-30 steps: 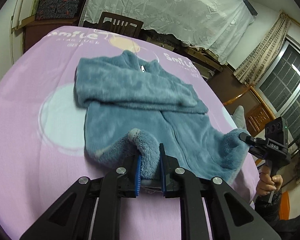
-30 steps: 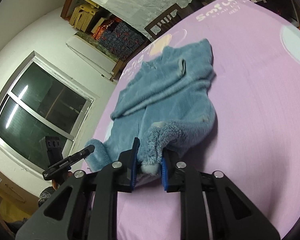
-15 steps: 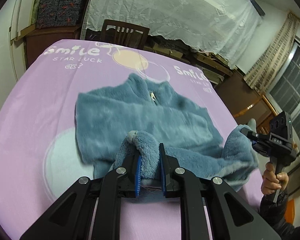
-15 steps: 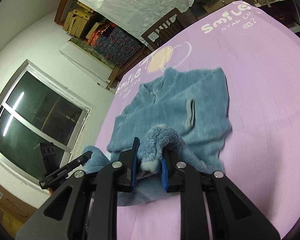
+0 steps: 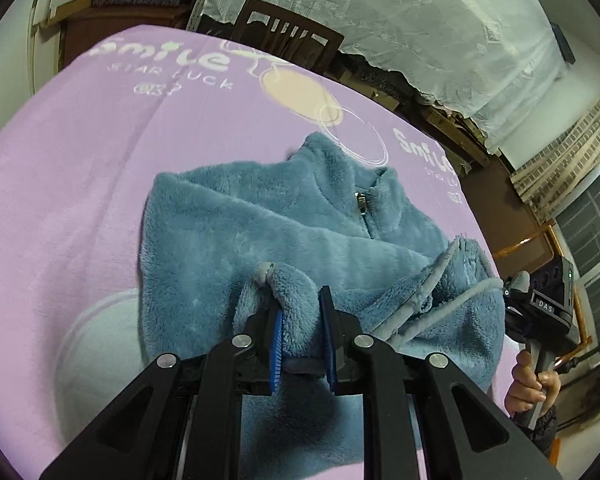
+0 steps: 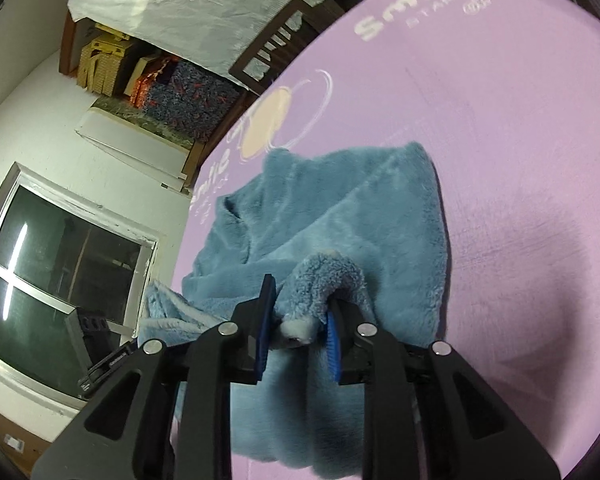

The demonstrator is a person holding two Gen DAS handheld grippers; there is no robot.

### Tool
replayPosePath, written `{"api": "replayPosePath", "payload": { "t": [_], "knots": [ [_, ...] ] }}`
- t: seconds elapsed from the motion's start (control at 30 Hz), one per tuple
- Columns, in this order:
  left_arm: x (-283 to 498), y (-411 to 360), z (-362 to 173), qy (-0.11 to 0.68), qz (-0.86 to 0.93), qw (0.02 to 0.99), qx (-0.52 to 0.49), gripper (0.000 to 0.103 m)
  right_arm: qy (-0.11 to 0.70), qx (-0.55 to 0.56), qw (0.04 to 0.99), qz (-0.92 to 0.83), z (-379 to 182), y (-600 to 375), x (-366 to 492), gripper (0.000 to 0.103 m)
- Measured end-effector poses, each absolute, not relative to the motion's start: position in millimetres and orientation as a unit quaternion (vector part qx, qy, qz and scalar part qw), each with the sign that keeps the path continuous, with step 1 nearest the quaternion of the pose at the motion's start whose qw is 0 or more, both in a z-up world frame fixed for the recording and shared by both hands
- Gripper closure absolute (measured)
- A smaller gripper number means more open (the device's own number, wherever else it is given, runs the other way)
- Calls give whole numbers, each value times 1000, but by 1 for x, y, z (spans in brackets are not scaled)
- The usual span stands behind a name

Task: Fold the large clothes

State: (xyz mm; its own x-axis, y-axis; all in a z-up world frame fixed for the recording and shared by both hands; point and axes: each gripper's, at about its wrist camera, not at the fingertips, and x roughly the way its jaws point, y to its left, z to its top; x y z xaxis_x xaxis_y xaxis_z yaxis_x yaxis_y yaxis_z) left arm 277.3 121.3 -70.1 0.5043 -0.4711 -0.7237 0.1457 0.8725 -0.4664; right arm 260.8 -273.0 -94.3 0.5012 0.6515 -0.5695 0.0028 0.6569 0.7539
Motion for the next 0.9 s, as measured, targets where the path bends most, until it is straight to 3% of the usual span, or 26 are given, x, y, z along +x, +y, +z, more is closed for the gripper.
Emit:
{"api": "replayPosePath", "payload": {
  "t": [0.13,0.17,0.2,0.23,0.27,0.3,0.33,0.47,0.73,0.9],
  "knots": [
    [277,125,-70,457,-192,849,-185,83,452,365,785,217,-98,-275,262,79],
    [274,127,-66,451,-196,850,-188,80,448,371,782,225,-98,-277,262,73],
    [271,128,-62,445,-201,852,-188,72,442,377,780,235,-96,-278,261,62],
    [268,129,-56,435,-205,857,-187,57,430,385,779,247,-91,-281,259,55],
    [262,130,-47,417,-203,867,-183,46,418,387,782,252,-85,-285,256,41],
    [256,132,-39,400,-190,879,-178,21,400,385,791,256,-77,-289,252,34],
    [249,135,-30,376,-175,893,-174,12,391,383,796,259,-72,-290,249,33],
    [244,146,-24,360,-177,898,-183,12,363,369,815,261,-57,-301,240,32],
    [266,153,-50,395,-175,883,-183,15,390,289,848,213,-67,-289,248,31],
    [258,140,-47,375,-201,899,-107,15,409,258,849,214,-78,-273,258,31]
  ]
}}
